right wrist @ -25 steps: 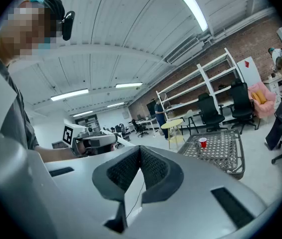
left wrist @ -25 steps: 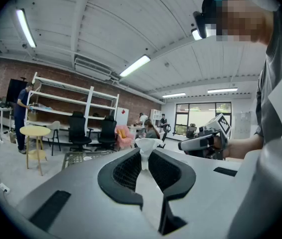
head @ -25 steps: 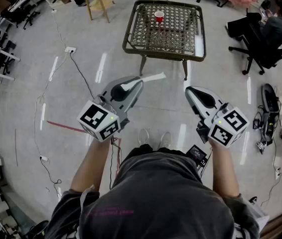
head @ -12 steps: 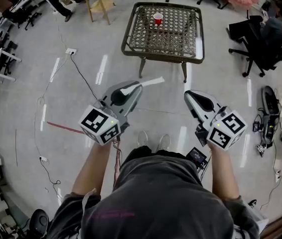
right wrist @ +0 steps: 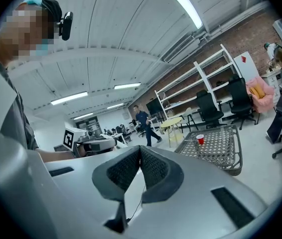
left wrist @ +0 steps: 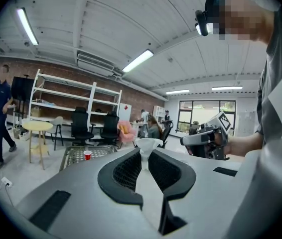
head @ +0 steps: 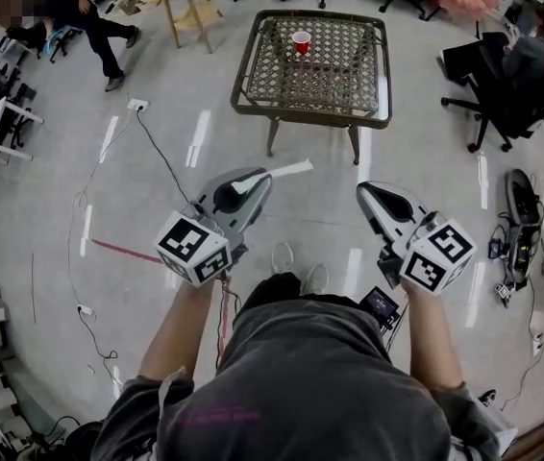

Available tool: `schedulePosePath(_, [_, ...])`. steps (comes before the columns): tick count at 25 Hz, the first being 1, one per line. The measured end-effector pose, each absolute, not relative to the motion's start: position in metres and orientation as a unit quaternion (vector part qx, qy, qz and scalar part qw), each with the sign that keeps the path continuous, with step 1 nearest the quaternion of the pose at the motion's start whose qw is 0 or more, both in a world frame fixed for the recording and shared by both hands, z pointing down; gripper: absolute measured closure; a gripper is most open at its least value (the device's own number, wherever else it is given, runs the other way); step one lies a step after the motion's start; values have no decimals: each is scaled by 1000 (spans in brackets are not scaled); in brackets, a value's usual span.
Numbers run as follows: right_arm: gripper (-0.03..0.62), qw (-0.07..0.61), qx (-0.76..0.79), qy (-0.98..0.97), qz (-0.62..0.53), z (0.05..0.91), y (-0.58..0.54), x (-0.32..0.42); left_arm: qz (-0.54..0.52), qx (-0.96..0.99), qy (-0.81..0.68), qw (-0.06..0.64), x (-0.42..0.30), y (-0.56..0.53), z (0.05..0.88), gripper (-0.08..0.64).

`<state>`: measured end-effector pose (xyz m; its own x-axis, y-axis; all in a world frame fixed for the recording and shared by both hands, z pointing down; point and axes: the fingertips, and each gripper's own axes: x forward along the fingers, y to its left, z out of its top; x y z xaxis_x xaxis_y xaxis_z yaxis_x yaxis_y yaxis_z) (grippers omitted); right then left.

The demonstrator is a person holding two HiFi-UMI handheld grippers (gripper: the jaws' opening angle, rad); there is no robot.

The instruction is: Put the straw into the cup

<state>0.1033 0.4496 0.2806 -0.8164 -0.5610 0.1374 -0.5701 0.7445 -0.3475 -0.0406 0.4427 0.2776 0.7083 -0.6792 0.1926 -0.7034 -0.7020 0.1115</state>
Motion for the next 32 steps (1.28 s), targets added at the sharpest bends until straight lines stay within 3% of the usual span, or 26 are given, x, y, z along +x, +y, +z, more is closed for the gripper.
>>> schedulePosePath(10, [578, 18, 308, -931, 196, 286, 423, 121, 69, 920, -373, 95, -28, 419, 284, 509])
schedulePosePath(32, [578, 41, 328, -918, 220, 305, 316, 85, 60, 924, -359, 116, -68, 303, 299, 509])
